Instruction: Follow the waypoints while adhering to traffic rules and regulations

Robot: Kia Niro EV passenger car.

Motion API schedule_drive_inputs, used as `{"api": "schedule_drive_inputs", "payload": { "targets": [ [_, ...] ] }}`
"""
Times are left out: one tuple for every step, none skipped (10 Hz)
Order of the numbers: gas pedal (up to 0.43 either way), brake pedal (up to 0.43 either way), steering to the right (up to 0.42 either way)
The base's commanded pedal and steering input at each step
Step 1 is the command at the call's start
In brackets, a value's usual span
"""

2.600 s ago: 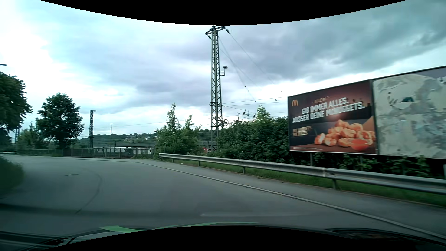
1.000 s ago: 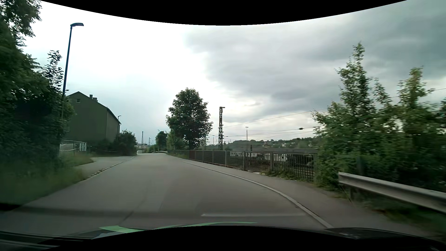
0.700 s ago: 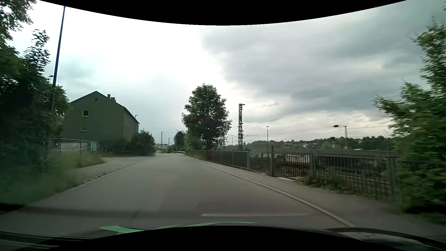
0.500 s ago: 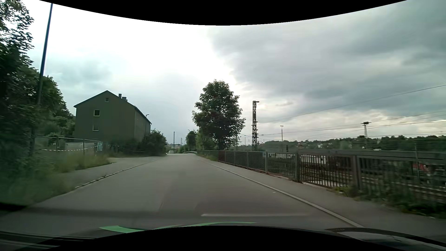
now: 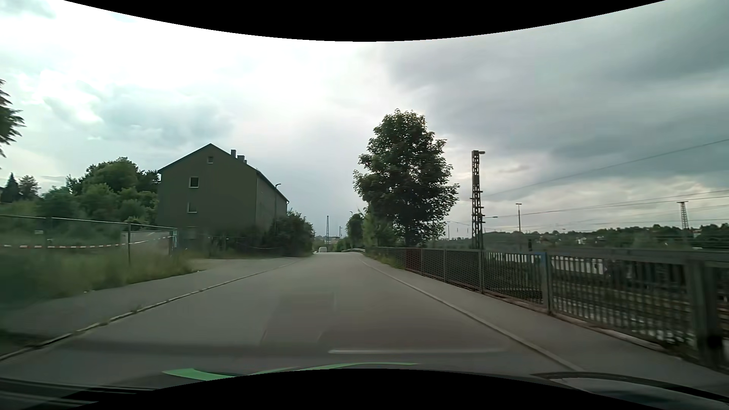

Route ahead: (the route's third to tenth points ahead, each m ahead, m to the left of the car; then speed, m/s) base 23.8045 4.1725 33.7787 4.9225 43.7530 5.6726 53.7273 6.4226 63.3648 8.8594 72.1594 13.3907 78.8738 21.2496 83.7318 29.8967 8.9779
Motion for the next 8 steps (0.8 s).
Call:
{"api": "schedule_drive_inputs", "payload": {
  "targets": [
    [0.209,0.000,-0.087],
    [0.209,0.000,-0.064],
    [0.209,0.000,-0.049],
    [0.209,0.000,-0.033],
    [0.209,0.000,-0.023],
    [0.209,0.000,-0.019],
    [0.209,0.000,-0.017],
    [0.209,0.000,-0.014]
  ]
}}
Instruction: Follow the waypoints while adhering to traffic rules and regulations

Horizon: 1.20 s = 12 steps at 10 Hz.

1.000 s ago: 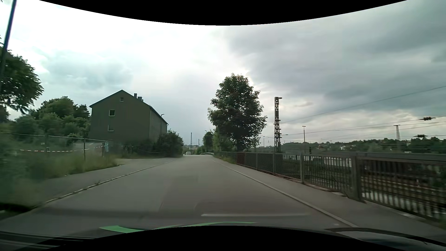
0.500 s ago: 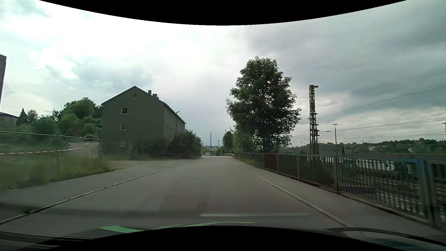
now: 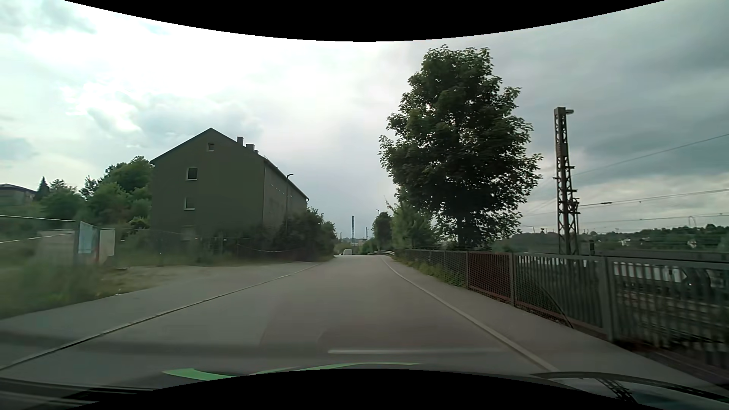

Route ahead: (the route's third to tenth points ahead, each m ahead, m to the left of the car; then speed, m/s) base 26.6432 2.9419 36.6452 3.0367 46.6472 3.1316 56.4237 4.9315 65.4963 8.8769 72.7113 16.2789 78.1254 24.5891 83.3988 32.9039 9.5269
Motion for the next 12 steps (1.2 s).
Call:
{"api": "schedule_drive_inputs", "payload": {
  "targets": [
    [0.209,0.000,-0.012],
    [0.209,0.000,-0.009],
    [0.209,0.000,-0.008],
    [0.197,0.000,-0.008],
    [0.189,0.000,-0.009],
    [0.189,0.000,-0.010],
    [0.189,0.000,-0.011],
    [0.189,0.000,-0.014],
    [0.169,0.000,-0.019],
    [0.157,0.000,-0.019],
    [0.138,0.000,-0.019],
    [0.138,0.000,-0.016]
  ]
}}
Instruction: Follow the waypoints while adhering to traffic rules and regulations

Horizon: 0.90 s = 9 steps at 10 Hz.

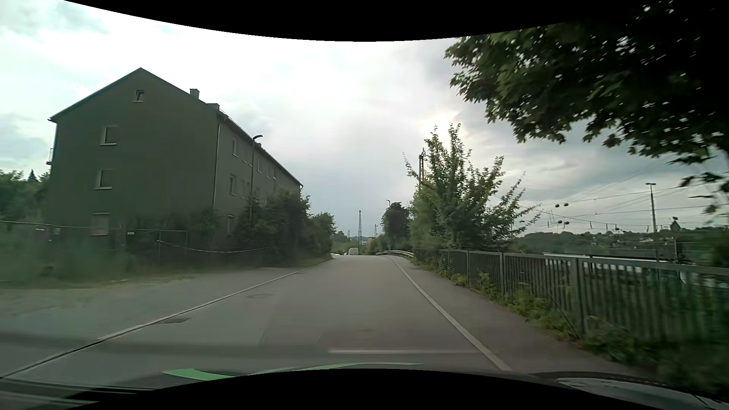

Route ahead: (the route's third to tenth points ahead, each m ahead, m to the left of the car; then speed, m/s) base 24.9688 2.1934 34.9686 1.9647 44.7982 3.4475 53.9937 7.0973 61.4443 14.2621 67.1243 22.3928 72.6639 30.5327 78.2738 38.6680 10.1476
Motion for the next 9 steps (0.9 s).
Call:
{"api": "schedule_drive_inputs", "payload": {
  "targets": [
    [0.130,0.000,-0.011],
    [0.118,0.000,-0.010],
    [0.118,0.000,-0.010],
    [0.118,0.000,-0.007],
    [0.110,0.000,-0.003],
    [0.087,0.000,0.000],
    [0.087,0.000,0.000],
    [0.087,0.000,0.000],
    [0.087,0.000,0.000]
  ]
}}
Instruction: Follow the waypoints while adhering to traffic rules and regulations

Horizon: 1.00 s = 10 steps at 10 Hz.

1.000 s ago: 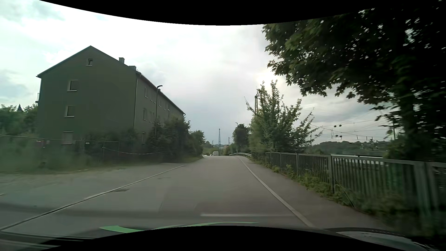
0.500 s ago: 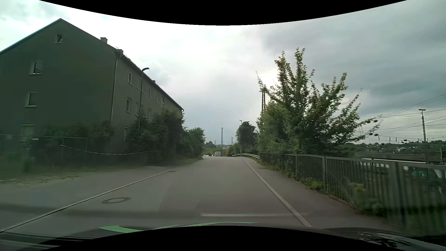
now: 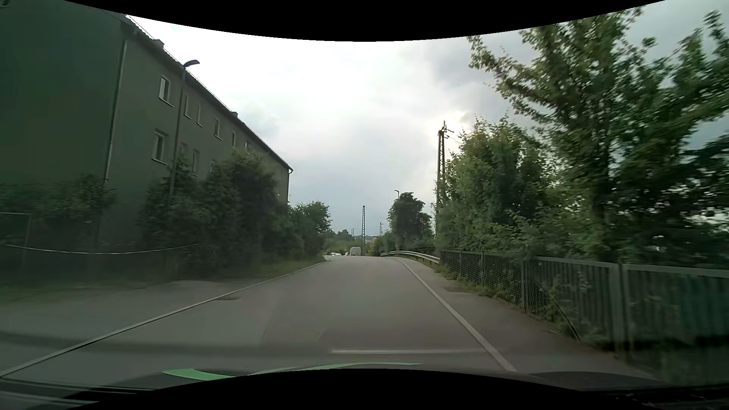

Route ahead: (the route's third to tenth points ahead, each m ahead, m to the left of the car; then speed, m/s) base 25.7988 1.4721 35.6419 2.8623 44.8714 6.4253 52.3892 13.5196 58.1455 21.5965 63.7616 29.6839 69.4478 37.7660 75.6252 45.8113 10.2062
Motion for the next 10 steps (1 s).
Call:
{"api": "schedule_drive_inputs", "payload": {
  "targets": [
    [0.087,0.000,0.000],
    [0.087,0.000,0.001],
    [0.087,0.000,0.005],
    [0.087,0.000,0.006],
    [0.087,0.000,0.007],
    [0.087,0.000,0.007],
    [0.087,0.000,0.007],
    [0.087,0.000,0.006],
    [0.059,0.000,0.006],
    [0.047,0.000,0.005]
  ]
}}
